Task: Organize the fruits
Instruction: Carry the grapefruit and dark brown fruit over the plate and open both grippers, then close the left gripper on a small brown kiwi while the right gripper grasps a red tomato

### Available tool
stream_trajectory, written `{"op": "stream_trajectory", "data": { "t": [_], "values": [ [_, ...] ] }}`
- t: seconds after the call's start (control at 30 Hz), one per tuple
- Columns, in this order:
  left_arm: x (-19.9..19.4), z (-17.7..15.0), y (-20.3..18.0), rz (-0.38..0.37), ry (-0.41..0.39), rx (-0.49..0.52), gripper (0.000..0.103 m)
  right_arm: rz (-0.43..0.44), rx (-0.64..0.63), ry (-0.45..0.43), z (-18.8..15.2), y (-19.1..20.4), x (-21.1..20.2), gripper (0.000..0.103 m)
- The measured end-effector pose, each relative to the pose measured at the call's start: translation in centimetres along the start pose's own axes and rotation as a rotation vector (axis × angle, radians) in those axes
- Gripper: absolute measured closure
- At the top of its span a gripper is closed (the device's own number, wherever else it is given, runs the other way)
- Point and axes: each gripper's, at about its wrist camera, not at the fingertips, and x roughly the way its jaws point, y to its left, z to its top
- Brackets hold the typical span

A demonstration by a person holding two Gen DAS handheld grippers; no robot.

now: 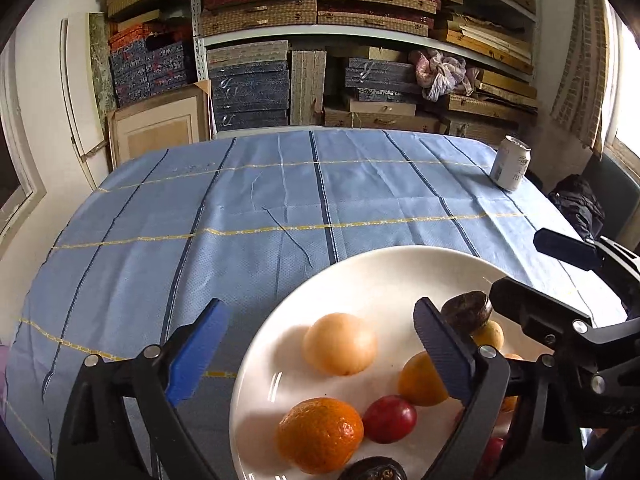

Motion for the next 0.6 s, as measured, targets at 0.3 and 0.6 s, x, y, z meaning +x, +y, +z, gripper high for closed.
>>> {"op": "stream_trajectory", "data": {
  "t": [0.3,0.6],
  "values": [
    [-1.1,-1.4,-0.3,0.003,0.034,0.029,0.008,-0.016,-0.016,0.018,-1.7,1.0,-2.2,0.02],
    [-8.1,-7.5,-3.0,-0.031,0.035,0.095,0.007,-0.056,-0.031,0.076,-8.5,2.3,-9.3,0.006]
  ]
}}
